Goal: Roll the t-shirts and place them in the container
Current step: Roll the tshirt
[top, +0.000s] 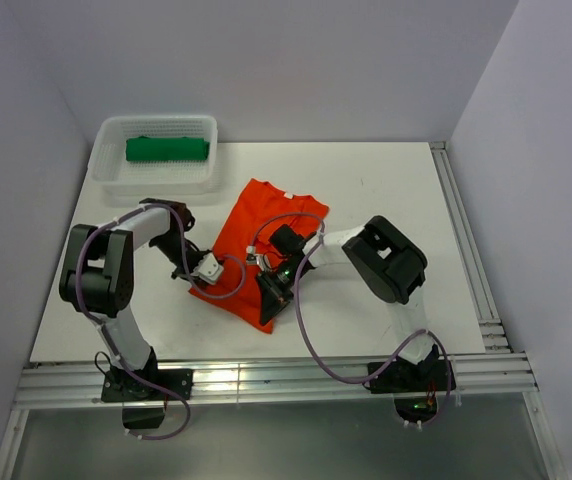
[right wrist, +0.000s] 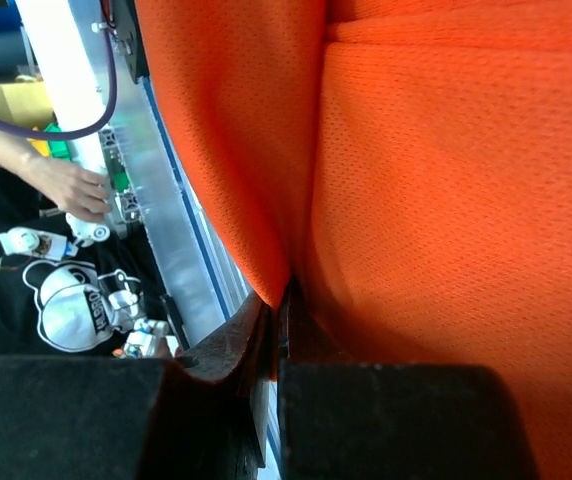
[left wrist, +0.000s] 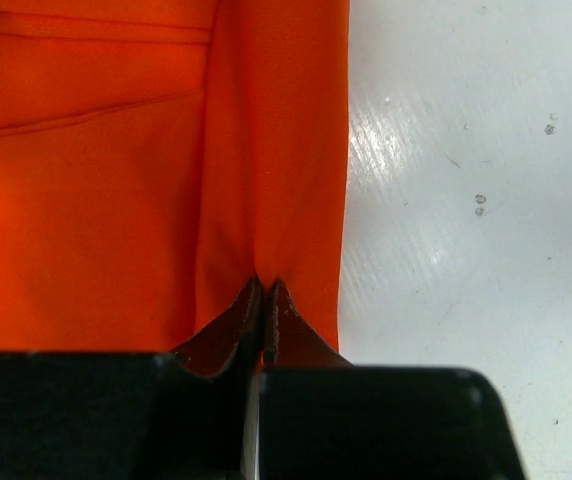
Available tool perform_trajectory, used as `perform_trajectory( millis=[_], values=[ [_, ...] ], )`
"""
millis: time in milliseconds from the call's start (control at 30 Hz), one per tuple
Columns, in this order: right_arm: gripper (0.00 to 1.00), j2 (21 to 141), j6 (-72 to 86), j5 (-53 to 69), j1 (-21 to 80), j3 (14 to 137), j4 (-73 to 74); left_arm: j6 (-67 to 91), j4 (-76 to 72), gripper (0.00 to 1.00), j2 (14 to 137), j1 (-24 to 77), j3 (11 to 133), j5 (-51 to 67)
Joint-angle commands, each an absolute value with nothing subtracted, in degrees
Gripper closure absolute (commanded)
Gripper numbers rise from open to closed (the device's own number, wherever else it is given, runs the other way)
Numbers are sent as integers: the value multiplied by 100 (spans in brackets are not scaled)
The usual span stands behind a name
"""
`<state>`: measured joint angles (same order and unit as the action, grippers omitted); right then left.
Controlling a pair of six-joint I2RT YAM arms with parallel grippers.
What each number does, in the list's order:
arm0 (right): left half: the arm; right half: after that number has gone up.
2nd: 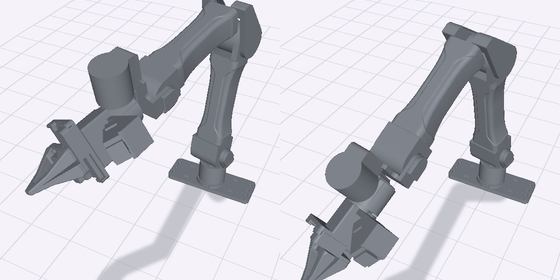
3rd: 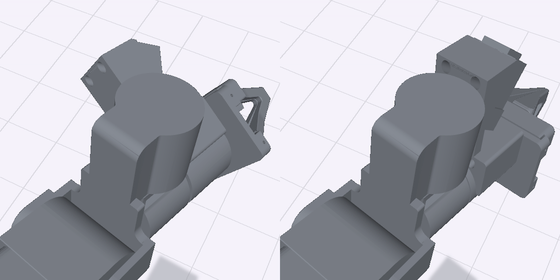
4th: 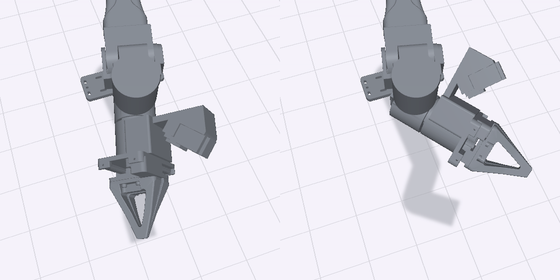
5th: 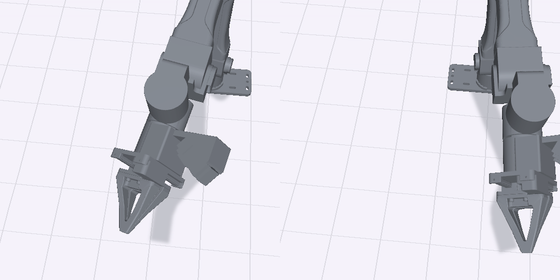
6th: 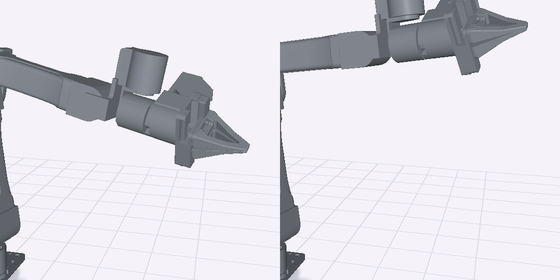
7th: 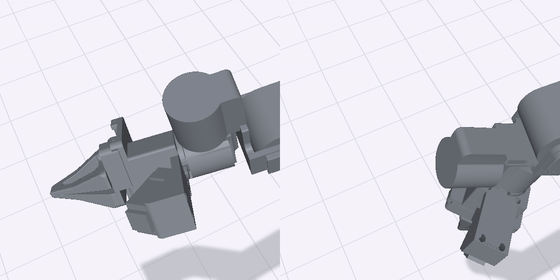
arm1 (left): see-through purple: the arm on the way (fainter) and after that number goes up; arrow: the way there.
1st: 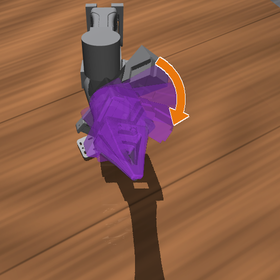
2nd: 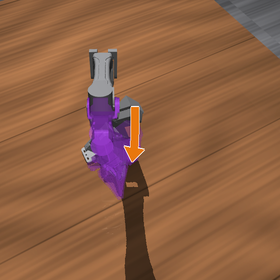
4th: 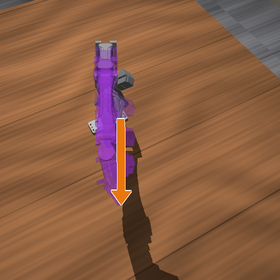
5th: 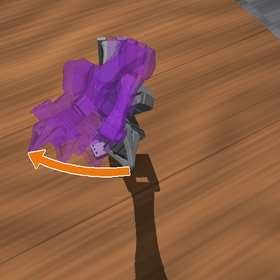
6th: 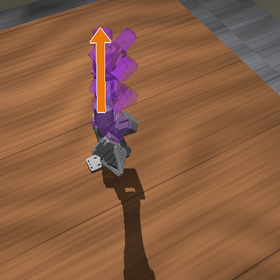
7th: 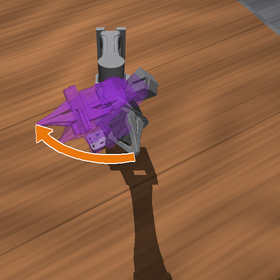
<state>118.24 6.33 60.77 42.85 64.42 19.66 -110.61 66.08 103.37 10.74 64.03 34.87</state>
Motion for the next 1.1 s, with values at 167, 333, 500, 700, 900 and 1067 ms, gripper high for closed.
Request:
perform_trajectory(
  millis=[167, 333, 500, 700, 900, 1067],
  values=[
    [82, 11453, 1089, 4537, 4263, 5889, 1627, -10714, 6811, 100, 10784, 1424, 6838, 3164],
    [54, 10524, 1388, 3615, 4236, 5214, 1214, -10661, 6768, 100, 10793, 1529, 6873, 3120],
    [48, 9564, 1608, 2902, 4175, 4677, 897, -10582, 6794, 100, 10951, 1608, 6969, 3076],
    [35, 7921, 1811, 1243, 4288, 4000, 835, -10573, 6803, 100, 11013, 1687, 7022, 3050],
    [30, 6575, 1837, -1374, 5860, 3709, 1186, -10573, 6812, 100, 11092, 1740, 7049, 3041],
    [30, 6810, 1933, -2863, 7328, 4174, 1845, -10573, 6741, 100, 11135, 1758, 7005, 2997]
  ],
)
